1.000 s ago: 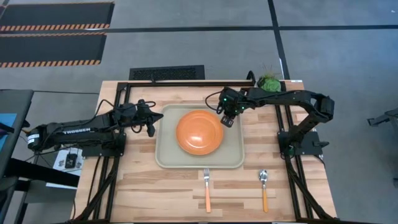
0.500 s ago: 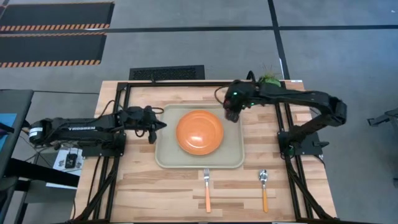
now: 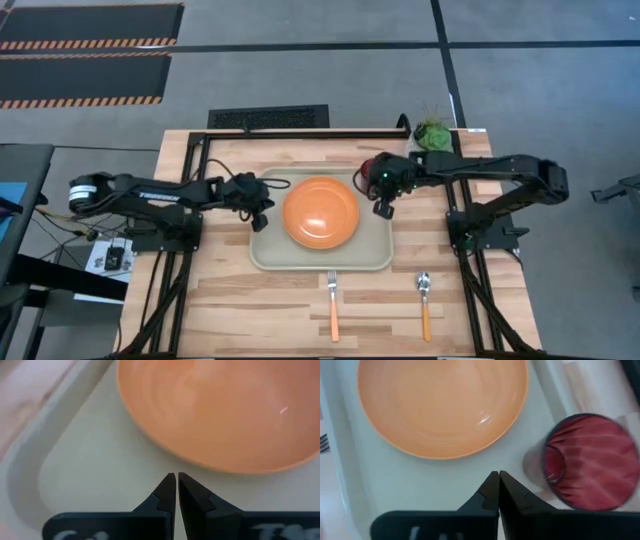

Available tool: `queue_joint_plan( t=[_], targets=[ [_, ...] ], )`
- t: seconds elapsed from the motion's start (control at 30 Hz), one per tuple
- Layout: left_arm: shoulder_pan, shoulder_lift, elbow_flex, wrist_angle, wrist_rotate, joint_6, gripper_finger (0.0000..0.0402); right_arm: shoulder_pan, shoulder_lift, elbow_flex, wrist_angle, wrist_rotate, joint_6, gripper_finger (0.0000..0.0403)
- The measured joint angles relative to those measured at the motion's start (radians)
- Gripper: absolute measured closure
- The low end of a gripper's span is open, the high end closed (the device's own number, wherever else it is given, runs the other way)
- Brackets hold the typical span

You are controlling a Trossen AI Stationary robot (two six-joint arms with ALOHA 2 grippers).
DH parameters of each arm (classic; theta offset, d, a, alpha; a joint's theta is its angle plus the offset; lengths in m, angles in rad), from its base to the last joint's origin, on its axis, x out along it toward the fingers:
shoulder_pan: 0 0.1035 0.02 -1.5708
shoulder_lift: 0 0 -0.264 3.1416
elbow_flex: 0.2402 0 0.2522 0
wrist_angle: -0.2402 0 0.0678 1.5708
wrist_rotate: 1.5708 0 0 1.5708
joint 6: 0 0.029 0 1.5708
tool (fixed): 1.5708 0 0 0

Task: Pick and place plate/cup/fork/spoon on tray
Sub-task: Adjust the orange plate on the gray serving tray, then put the orange spoon to the left of the orange plate on the gray serving tray

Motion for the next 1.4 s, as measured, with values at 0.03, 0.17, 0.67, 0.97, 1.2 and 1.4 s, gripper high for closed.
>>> queue_joint_plan(
  t=[0.03,0.17,0.67,0.97,1.2,1.4],
  targets=[
    [0.000,0.026,0.009,-0.007,-0.011,0.001,0.0395,0.008,0.005,-0.001,-0.002,0.000,0.002,0.0378],
    [0.000,0.115,0.047,-0.016,-0.059,0.015,0.0395,0.026,0.003,0.000,0.013,0.001,0.005,0.0383],
    [0.003,0.280,0.157,-0.011,-0.057,0.065,0.0395,0.031,0.003,0.000,0.008,0.002,0.012,0.0388],
    [-0.004,0.280,0.165,0.033,0.022,0.049,0.0395,0.031,0.003,0.000,0.008,0.002,0.012,0.0387],
    [-0.005,0.269,0.165,0.000,0.021,0.042,0.0395,0.037,0.003,0.000,0.007,0.001,0.020,0.0390],
    [-0.004,0.162,0.112,-0.030,0.033,0.020,0.0395,0.142,-0.009,0.000,-0.042,0.001,0.152,0.0393]
  ],
)
